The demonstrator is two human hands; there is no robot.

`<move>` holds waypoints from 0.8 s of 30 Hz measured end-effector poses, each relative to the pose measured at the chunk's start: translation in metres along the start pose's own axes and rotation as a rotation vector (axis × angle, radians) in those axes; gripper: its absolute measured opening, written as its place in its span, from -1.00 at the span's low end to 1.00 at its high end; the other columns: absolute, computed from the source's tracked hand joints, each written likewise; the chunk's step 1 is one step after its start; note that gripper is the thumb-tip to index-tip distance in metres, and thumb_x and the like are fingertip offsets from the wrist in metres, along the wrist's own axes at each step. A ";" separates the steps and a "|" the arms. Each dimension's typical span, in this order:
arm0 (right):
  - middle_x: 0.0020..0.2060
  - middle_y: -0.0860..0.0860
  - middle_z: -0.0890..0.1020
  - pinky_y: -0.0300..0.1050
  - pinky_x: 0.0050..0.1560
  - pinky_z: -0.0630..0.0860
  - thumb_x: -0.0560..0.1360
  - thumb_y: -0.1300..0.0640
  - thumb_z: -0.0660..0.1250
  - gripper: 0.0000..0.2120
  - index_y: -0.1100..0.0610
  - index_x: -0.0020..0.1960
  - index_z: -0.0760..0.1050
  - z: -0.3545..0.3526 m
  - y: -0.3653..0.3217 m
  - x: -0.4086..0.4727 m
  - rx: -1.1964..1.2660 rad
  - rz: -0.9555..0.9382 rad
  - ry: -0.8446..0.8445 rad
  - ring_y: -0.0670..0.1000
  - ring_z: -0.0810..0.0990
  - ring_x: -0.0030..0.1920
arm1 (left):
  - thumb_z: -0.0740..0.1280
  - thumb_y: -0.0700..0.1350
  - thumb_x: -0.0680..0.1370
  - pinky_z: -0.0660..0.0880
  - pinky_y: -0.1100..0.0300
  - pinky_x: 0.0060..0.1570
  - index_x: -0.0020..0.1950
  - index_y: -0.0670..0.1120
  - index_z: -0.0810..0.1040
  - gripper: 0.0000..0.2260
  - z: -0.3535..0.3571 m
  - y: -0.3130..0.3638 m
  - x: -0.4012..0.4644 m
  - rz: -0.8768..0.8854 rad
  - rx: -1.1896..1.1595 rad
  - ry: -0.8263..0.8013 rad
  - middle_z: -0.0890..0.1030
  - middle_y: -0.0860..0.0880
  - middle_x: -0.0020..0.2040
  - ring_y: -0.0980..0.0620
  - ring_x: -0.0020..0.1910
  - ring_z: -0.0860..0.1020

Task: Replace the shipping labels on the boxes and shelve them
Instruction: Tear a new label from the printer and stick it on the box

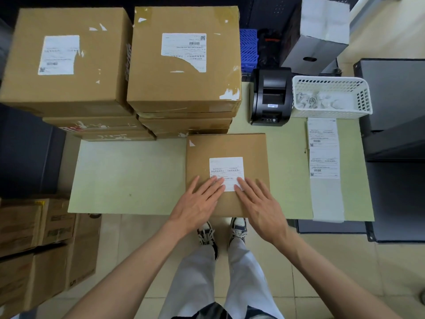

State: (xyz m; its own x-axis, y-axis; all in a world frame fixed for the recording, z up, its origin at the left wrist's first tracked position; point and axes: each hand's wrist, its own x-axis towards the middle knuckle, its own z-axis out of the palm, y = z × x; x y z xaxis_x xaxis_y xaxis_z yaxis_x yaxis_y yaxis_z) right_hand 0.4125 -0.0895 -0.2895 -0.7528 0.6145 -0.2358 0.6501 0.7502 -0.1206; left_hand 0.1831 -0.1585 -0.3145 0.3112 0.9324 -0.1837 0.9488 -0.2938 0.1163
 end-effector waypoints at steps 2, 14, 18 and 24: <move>0.53 0.14 0.24 0.18 0.47 0.13 0.52 0.20 -0.04 -0.43 0.25 0.51 0.27 0.002 0.011 -0.008 -0.012 0.016 0.007 0.18 0.21 0.53 | -0.05 -0.02 0.70 0.23 -0.21 0.50 0.59 -0.10 0.27 -0.53 0.000 -0.006 -0.007 0.006 -0.002 0.004 0.21 -0.05 0.62 -0.02 0.59 0.19; 0.58 0.05 0.11 0.17 0.52 0.05 0.64 0.09 0.10 -0.48 0.18 0.57 0.15 0.016 0.017 -0.019 -0.019 0.035 0.002 0.09 0.03 0.58 | -0.04 -0.05 0.70 0.25 -0.22 0.48 0.62 -0.13 0.20 -0.52 0.006 -0.005 -0.029 -0.046 -0.052 0.016 0.14 -0.02 0.64 -0.02 0.61 0.13; 0.54 0.05 0.22 0.18 0.50 0.12 0.66 0.06 -0.01 -0.53 0.19 0.52 0.27 0.011 0.012 -0.022 0.012 0.029 0.046 0.09 0.15 0.55 | -0.01 -0.04 0.70 0.22 -0.17 0.51 0.62 -0.12 0.21 -0.53 0.007 -0.004 -0.036 -0.052 -0.082 0.049 0.16 -0.02 0.63 -0.01 0.61 0.13; 0.53 0.03 0.25 0.16 0.50 0.11 0.66 0.02 0.01 -0.54 0.15 0.50 0.32 0.016 0.013 -0.023 0.029 0.037 0.028 0.07 0.16 0.55 | 0.00 -0.03 0.70 0.26 -0.18 0.49 0.56 -0.10 0.34 -0.55 0.006 -0.005 -0.032 -0.053 -0.135 0.056 0.26 0.00 0.60 0.00 0.59 0.20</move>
State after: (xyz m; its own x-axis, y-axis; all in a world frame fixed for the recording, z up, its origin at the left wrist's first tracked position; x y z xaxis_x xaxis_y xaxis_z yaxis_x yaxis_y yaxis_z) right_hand 0.4404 -0.0980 -0.3011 -0.7307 0.6484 -0.2136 0.6798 0.7200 -0.1400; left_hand 0.1682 -0.1881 -0.3150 0.2543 0.9571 -0.1389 0.9466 -0.2169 0.2385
